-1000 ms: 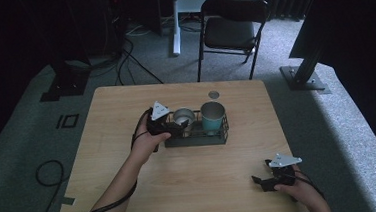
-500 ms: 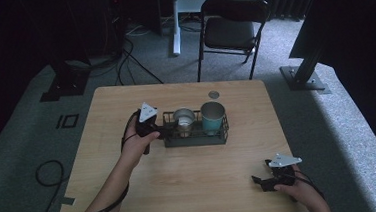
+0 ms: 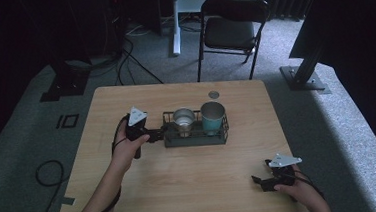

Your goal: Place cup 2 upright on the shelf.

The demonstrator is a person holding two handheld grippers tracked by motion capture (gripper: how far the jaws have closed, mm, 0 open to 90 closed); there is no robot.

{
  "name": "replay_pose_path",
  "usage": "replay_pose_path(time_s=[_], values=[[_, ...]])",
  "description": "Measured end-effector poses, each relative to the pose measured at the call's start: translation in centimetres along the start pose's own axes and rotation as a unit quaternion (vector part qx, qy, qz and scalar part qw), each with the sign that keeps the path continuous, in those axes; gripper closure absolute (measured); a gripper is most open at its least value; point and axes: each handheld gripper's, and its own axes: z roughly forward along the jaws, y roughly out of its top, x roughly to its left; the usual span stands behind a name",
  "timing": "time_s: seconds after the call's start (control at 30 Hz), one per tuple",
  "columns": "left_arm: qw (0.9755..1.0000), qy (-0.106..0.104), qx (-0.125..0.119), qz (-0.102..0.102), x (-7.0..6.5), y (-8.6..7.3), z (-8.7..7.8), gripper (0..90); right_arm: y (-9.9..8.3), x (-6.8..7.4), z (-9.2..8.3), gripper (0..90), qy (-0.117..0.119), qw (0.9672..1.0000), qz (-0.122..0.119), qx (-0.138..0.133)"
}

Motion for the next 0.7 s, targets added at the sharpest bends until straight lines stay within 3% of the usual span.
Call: replay_pose_path(time_s=[0.7], values=[[0.9993,0.032,0.015,-0.014,2.3,-2.7,-2.7,2.4,0.0,0.0,0.0,11.0,0.0,1.0,0.0,0.0]])
